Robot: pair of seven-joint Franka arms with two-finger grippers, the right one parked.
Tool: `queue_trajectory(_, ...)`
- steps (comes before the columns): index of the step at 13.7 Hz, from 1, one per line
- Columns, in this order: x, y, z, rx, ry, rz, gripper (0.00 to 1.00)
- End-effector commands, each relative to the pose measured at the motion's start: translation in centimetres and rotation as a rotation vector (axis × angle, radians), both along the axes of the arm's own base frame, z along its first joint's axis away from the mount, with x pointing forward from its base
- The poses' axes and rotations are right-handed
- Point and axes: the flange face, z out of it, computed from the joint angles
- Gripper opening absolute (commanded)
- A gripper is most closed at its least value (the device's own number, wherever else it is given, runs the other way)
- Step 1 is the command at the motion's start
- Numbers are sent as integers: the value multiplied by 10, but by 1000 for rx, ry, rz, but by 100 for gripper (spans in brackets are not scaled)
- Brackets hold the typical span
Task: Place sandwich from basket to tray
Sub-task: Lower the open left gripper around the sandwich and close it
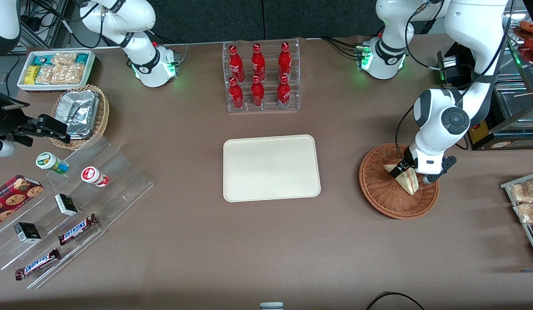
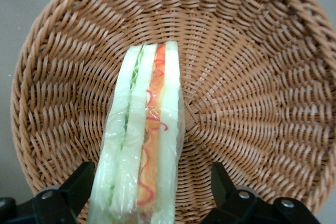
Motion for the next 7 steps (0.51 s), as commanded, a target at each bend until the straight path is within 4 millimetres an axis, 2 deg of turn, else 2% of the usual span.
queue_trajectory(1, -5, -2, -4, 2, -7, 14, 54)
queue_trajectory(3, -4, -1, 1, 5, -4, 4, 17)
queue_trajectory(4, -4, 0, 5, 8, 7, 0, 5)
queue_trajectory(7, 2, 0, 32, 19, 22, -32, 4)
